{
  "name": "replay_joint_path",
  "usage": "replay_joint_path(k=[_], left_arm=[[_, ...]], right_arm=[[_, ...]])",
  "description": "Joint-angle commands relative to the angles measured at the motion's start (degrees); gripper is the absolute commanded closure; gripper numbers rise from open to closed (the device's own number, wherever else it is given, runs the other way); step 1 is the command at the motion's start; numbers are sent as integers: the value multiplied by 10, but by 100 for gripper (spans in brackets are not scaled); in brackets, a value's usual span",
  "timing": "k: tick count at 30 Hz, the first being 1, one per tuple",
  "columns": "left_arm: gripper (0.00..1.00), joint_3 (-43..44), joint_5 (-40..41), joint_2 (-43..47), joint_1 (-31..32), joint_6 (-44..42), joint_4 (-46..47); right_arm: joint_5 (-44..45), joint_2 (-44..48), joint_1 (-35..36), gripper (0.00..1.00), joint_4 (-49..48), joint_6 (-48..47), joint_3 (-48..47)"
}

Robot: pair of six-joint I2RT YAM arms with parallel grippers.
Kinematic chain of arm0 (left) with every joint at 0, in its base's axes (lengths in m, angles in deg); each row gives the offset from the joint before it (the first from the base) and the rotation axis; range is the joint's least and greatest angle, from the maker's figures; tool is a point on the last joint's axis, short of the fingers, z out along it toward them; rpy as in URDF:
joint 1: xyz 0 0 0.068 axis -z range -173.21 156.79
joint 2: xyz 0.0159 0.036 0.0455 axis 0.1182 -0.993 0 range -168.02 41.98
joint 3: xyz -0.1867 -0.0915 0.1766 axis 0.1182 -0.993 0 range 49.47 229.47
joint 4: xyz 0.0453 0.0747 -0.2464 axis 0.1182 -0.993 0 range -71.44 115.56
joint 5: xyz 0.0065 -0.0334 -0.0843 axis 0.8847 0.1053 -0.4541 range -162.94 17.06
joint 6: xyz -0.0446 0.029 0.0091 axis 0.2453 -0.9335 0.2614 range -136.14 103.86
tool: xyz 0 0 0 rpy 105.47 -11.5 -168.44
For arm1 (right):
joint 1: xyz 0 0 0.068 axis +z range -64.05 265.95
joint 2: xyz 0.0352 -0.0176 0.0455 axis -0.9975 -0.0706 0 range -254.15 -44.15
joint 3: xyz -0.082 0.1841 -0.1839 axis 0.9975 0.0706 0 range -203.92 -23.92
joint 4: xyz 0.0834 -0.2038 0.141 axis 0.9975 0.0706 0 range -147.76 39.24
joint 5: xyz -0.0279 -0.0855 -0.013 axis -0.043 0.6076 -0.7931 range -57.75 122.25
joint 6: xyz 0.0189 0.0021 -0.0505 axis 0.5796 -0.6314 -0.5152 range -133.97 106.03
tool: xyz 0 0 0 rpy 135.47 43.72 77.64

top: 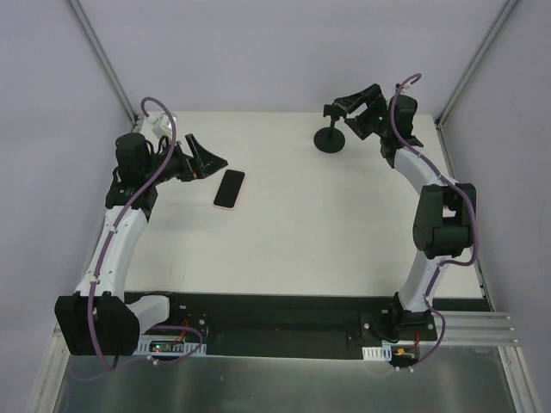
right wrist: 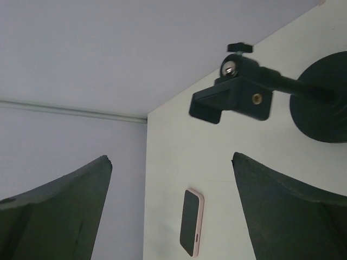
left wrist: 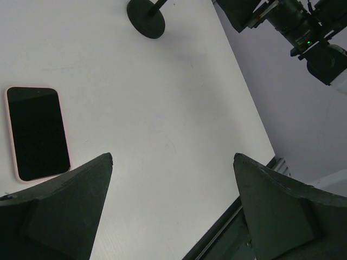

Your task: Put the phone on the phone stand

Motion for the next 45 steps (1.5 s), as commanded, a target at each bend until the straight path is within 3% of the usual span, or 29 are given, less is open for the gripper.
replay_joint_path(k=[1, 5, 12, 20, 41, 45], left_arm=[[9, 4, -34, -4, -16, 26, 43], [9, 0, -46, -14, -24, 41, 55], [9, -3, -52, -13, -25, 46, 59], [9, -3, -55, -14, -25, 50, 61], [9, -7, -58, -22, -25, 53, 65], [10, -7, -61, -31, -25, 57, 66]], right_arm=[[2, -21, -27, 4, -28, 29, -35], [-25, -68, -37, 4, 5, 45, -88], [-18, -101, -31, 2, 2, 67, -101], [-19, -120, -24, 25, -16, 83, -108], [-15, -149, -23, 34, -48, 119, -123], [-20, -158, -21, 41, -54, 130, -130]])
